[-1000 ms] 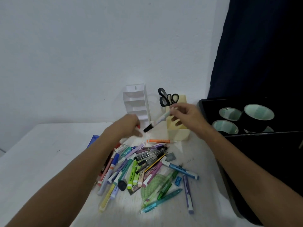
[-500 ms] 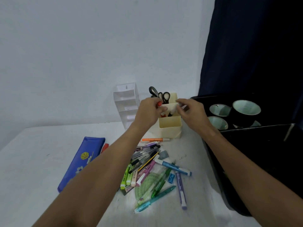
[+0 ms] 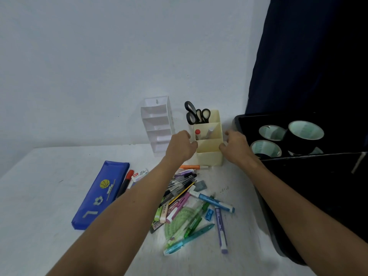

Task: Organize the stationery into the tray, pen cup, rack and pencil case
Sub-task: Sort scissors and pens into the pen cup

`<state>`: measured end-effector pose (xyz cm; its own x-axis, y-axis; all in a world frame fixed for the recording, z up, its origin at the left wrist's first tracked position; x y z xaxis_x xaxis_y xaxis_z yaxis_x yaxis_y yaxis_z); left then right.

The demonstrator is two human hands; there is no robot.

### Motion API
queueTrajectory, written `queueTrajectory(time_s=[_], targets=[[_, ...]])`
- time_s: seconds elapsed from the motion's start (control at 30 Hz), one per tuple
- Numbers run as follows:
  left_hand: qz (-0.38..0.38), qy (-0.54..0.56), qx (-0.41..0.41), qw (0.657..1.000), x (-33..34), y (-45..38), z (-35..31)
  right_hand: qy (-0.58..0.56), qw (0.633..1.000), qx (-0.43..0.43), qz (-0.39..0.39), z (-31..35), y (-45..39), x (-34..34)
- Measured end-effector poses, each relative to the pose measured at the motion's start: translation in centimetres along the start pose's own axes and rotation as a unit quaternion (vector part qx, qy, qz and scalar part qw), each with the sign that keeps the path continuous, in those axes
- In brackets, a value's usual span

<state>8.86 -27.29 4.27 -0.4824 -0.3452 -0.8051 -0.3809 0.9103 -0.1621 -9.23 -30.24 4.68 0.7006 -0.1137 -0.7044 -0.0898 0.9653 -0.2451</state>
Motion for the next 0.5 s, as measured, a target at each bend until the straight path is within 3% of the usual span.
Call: queueTrajectory(time_s=[0.17,0.37,0.5], targets=[[0.090,0.002,-0.026,0.996,2.4,0.8,1.0,0.052,0.993,0.049,0.094,-0.8,0.9,2.5],[0.068,0.008,-0.024,0.997,1.1,0.3,1.3,0.017,0.992,0.027,0.119,-0.5,1.2,3.4],[0.124,0.005,-0.014,0.992,1.4,0.8,1.7,0.001,0.993,0.027,0.112,-0.6,1.2,3.2]])
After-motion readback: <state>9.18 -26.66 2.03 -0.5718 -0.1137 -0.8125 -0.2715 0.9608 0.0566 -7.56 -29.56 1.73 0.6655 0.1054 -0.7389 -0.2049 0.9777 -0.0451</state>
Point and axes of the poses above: each hand's wrist, its own y-axis away from the middle knuckle, its own x-axis out of the palm, z = x × y, the point moved 9 cm from there along -y, towards the middle knuckle, and after that the axes turned 7 degrees about -z, right-handed, at the moved point
